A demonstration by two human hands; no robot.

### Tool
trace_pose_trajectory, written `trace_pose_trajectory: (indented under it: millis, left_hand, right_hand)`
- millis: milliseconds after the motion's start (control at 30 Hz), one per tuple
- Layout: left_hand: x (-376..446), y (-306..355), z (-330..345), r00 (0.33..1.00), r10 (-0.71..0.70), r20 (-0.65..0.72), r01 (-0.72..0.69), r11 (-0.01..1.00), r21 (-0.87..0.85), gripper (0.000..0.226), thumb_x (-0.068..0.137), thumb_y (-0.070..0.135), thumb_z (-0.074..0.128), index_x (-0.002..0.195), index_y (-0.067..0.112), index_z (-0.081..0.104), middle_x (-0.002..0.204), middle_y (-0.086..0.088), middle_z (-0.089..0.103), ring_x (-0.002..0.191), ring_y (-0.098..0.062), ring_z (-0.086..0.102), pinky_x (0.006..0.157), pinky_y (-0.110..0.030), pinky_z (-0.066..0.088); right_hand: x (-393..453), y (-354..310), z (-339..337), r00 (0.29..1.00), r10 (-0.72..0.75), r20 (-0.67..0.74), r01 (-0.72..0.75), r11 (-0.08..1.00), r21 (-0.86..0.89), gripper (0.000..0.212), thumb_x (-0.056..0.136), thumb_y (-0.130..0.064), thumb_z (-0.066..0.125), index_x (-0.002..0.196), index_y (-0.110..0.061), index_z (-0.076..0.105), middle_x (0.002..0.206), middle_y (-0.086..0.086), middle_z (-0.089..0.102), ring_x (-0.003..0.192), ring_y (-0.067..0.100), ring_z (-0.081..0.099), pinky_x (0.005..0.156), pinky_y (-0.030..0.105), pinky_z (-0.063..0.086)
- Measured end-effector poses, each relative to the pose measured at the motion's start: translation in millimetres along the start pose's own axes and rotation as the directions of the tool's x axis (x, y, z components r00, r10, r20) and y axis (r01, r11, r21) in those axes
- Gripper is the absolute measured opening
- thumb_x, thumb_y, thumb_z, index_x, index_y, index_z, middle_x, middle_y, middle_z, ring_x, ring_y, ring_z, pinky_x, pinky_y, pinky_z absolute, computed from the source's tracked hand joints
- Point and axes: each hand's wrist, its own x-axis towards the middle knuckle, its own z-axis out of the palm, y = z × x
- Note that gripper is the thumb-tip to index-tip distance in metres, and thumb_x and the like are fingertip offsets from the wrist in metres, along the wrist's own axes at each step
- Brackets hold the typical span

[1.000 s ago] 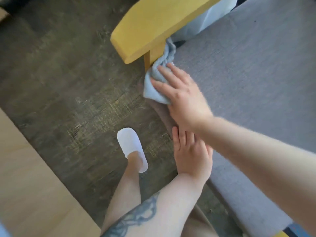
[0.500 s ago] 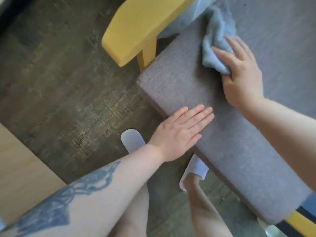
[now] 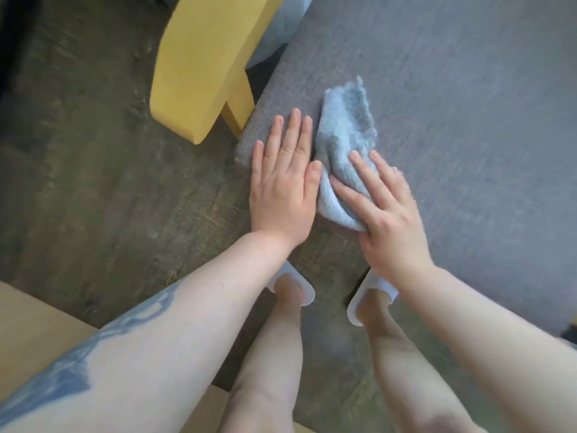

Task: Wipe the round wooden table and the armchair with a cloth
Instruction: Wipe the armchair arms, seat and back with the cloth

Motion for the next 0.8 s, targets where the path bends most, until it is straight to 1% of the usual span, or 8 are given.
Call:
trace_pose_trajectory:
  millis: [100,200,367,433,533,667,733,800]
  left_hand:
    - [0,5,5,0.999,-0.034,-0.020,0.035,0.999,0.031,0.055,0.101,0.036,0.016,0.153,0.018,0.020,0.161,0.001,0.014,0.149,-0.019,0.005,0.117,-0.036,-0.005]
    - [0,20,13,0.989,-0.134,-0.062,0.137,0.990,0.042,0.055,0.101,0.037,0.017,0.154,0.020,0.018,0.161,-0.002,0.011,0.149,-0.023,0.003,0.116,-0.039,-0.007]
    - [-4,37,20,0.994,-0.102,-0.039,0.106,0.987,0.120,0.054,0.101,0.033,0.022,0.154,0.023,0.016,0.162,-0.003,0.008,0.149,-0.024,0.002,0.117,-0.045,-0.004]
    - [-8,43,24,0.999,-0.048,-0.023,0.051,0.988,0.149,0.053,0.102,0.033,0.021,0.154,0.022,0.016,0.162,-0.003,0.010,0.149,-0.024,0.003,0.117,-0.046,-0.003]
    - [-11,60,34,0.998,-0.048,-0.037,0.054,0.984,0.169,0.054,0.101,0.034,0.020,0.154,0.022,0.018,0.161,-0.002,0.012,0.149,-0.024,0.005,0.117,-0.045,-0.001]
    - [-15,73,41,1.000,0.020,0.011,-0.022,0.979,0.204,0.055,0.099,0.033,0.023,0.153,0.023,0.019,0.161,-0.001,0.014,0.148,-0.023,0.009,0.117,-0.045,0.002]
    - [-18,75,42,0.999,0.035,0.033,-0.041,0.977,0.210,0.056,0.099,0.033,0.022,0.153,0.023,0.017,0.161,-0.001,0.012,0.149,-0.023,0.006,0.117,-0.044,0.000]
    - [-22,87,47,1.000,-0.003,0.013,0.000,0.979,0.202,0.055,0.100,0.034,0.021,0.154,0.022,0.016,0.161,0.000,0.011,0.149,-0.024,0.005,0.117,-0.044,0.000]
  right_hand:
    - [-9,48,-20,0.967,0.249,-0.047,-0.250,0.968,-0.008,0.059,0.079,0.004,0.041,0.131,-0.018,0.059,0.149,0.011,0.039,0.139,0.034,0.033,0.113,0.047,0.028]
    - [5,0,-2,0.627,0.720,-0.297,-0.729,0.677,0.104,0.069,0.068,0.003,0.047,0.133,-0.019,0.056,0.151,0.012,0.036,0.140,0.035,0.029,0.113,0.048,0.025]
    - [-39,9,-1,0.989,0.134,-0.058,-0.132,0.990,0.039,0.056,0.076,0.006,0.042,0.123,-0.015,0.064,0.145,0.010,0.044,0.137,0.033,0.036,0.109,0.047,0.032]
    - [-48,46,-14,0.904,0.388,-0.182,-0.386,0.921,0.048,0.059,0.075,0.008,0.047,0.126,-0.016,0.063,0.145,0.013,0.044,0.136,0.034,0.037,0.110,0.044,0.031]
    - [-31,12,-4,0.487,0.787,-0.380,-0.796,0.579,0.178,0.063,0.071,0.003,0.052,0.130,-0.017,0.059,0.148,0.014,0.040,0.139,0.036,0.032,0.113,0.047,0.025]
    - [-85,-2,1,0.942,0.309,-0.128,-0.297,0.949,0.104,0.050,0.076,0.007,0.043,0.117,-0.011,0.066,0.146,0.011,0.043,0.138,0.033,0.034,0.109,0.049,0.031]
    - [-115,47,-19,0.939,0.323,-0.114,-0.318,0.946,0.062,0.060,0.074,0.008,0.043,0.126,-0.016,0.062,0.147,0.009,0.041,0.138,0.032,0.034,0.111,0.047,0.030]
    - [-117,65,-32,0.661,0.697,-0.278,-0.686,0.711,0.152,0.064,0.073,0.006,0.045,0.131,-0.017,0.058,0.149,0.012,0.038,0.139,0.034,0.031,0.111,0.051,0.028]
